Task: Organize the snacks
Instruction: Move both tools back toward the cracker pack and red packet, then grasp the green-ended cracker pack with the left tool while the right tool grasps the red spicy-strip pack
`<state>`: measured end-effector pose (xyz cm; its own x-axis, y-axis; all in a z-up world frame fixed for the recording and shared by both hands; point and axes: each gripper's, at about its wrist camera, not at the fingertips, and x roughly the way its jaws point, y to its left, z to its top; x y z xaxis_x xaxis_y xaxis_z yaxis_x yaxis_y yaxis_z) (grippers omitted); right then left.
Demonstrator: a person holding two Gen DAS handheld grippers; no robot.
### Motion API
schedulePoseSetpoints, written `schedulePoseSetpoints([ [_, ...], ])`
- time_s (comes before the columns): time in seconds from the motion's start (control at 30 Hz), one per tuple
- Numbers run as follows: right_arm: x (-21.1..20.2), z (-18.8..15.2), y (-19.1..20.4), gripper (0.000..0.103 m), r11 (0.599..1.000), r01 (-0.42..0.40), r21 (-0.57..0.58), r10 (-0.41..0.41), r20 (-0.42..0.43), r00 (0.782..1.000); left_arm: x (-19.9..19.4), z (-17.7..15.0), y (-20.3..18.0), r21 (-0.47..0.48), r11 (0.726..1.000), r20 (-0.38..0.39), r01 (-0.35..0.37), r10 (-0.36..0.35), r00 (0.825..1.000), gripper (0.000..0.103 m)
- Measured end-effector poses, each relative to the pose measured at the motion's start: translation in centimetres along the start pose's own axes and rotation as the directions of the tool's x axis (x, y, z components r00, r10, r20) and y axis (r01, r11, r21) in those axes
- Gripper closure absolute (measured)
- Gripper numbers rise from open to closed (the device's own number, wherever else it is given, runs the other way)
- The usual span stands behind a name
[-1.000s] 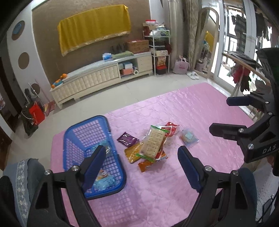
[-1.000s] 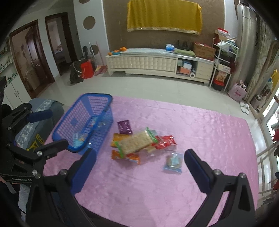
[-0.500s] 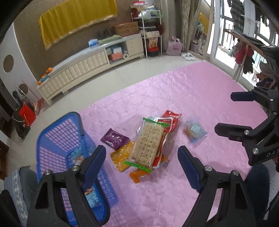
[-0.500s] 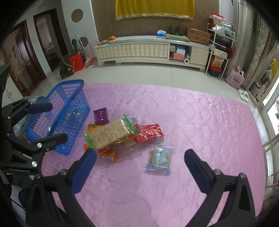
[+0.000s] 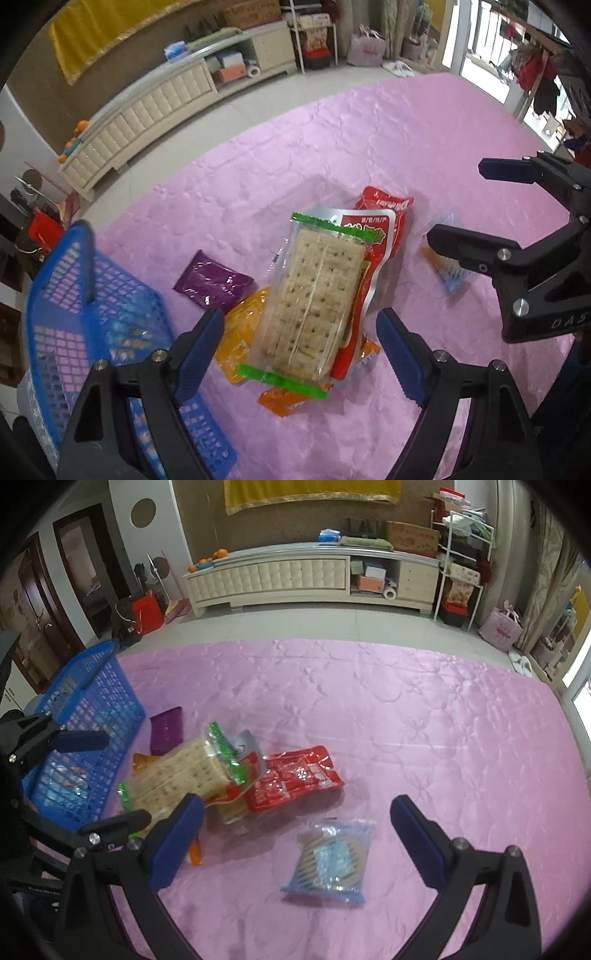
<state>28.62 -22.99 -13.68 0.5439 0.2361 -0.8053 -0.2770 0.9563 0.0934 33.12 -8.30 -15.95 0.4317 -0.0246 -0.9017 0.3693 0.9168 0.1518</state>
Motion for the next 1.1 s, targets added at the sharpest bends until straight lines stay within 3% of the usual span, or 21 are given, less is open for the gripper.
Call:
schedulePoseSetpoints([
  [0.23, 0.5, -0.1, -1.1, 0.001, 1.000, 0.010, -0.013, -0.010, -0.007, 1.000, 3.6, 0.6, 0.0, 0.069, 0.997, -0.076, -0.038, 0.043, 0.996, 0.020],
  [0.33, 1.0, -0.2, -2.1, 0.001, 1.000, 0.013, 0.029, -0.013, -0.015, 1.000, 4.8, 0.8, -0.4, 0.080, 0.997, -0.105, -0.020, 0.028, 0.994, 0.020],
  [0.5, 1.8, -0.6, -2.2, 0.001, 0.999, 0.012, 0.032, -0.010, -0.047, 0.999, 5.9, 0.9, -2.0, 0.190, 0.980, -0.110, -0.058, 0.080, 0.991, 0.020],
  [0.67, 1.8, -0.6, -2.2, 0.001, 0.999, 0.008, 0.032, -0.007, -0.045, 0.999, 6.1, 1.4, -1.7, 0.150, 0.988, -0.106, -0.024, 0.040, 0.994, 0.021],
  [0.7, 1.8, -0.6, -2.2, 0.001, 0.999, 0.006, 0.036, -0.004, -0.047, 0.999, 6.2, 1.5, -1.5, 0.137, 0.991, -0.110, -0.007, 0.023, 0.994, 0.029],
  [0.73, 1.8, -0.7, -2.3, 0.001, 0.999, -0.001, 0.042, 0.003, -0.049, 0.999, 6.2, 1.5, -1.3, 0.121, 0.993, -0.118, 0.016, -0.002, 0.993, 0.044],
  [0.8, 2.0, -0.7, -2.4, 0.001, 0.998, -0.018, 0.054, 0.022, -0.058, 0.998, 6.1, 1.5, -1.0, 0.082, 0.996, -0.127, 0.032, -0.021, 0.992, 0.054],
  [0.93, 2.1, -0.7, -2.4, 0.001, 0.995, -0.058, 0.075, 0.064, -0.069, 0.996, 5.1, 1.6, -1.0, 0.065, 0.998, -0.108, -0.001, 0.008, 0.994, 0.061],
  [1.1, 1.2, -0.1, -2.4, 0.001, 0.978, -0.144, 0.147, 0.151, -0.036, 0.988, 2.6, 1.1, -0.6, 0.016, 1.000, -0.041, -0.007, 0.008, 0.999, 0.061],
])
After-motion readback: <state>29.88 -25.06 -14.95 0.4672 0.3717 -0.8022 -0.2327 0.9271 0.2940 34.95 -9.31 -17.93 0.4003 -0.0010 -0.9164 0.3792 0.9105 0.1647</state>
